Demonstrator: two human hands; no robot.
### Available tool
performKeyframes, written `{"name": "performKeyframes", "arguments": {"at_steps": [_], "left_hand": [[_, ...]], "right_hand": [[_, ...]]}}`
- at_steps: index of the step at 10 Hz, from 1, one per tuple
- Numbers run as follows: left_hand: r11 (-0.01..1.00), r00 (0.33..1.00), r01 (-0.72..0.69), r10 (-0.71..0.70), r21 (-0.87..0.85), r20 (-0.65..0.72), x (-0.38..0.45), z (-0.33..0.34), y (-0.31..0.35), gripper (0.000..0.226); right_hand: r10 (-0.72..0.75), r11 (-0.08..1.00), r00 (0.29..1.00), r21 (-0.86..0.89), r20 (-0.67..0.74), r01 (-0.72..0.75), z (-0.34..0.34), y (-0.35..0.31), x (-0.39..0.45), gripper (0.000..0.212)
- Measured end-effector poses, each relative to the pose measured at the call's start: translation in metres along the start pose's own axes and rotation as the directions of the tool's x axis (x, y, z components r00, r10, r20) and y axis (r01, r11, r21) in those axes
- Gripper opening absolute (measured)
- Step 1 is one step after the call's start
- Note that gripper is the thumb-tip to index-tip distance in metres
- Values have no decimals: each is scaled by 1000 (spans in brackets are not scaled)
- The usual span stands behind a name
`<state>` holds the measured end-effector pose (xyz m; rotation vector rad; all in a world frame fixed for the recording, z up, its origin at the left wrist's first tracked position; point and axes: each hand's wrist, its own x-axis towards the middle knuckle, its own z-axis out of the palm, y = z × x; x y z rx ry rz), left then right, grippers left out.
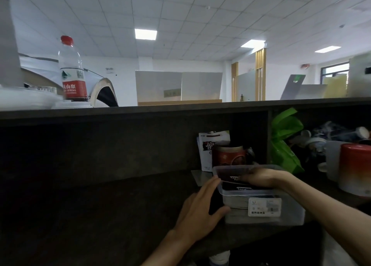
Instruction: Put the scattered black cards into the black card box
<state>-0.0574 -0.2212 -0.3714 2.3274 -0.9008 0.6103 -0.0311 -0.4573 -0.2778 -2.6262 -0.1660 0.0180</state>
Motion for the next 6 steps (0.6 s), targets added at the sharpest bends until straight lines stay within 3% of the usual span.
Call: {"name": "performKeyframes", "arguments": {"at_steps": [2,3,4,5,6], "left_hand": [[997,995,74,-76,-31,-68,-3,-7,-6,79],[994,994,107,-108,-39,-29,-13,-19,-7,78],[976,977,211,-211,47,2,-36,-46,-19,72],[929,946,324,-323,179,-36,-70,-90,-38,65],[874,914,406,-397,269,-89,-94,-131,-39,62]], "right_hand": [[102,994,993,-46,-57,-104,8,-17,23,44],[106,948,916,-238,-387,-210,10,-28,20,51],[-41,932,796,-309,-604,-186,6,-39,9,52],[7,908,846,-352,-533,-229,6,-40,3,55],[155,906,901,-305,-406,-293,3,-33,-11,70]]}}
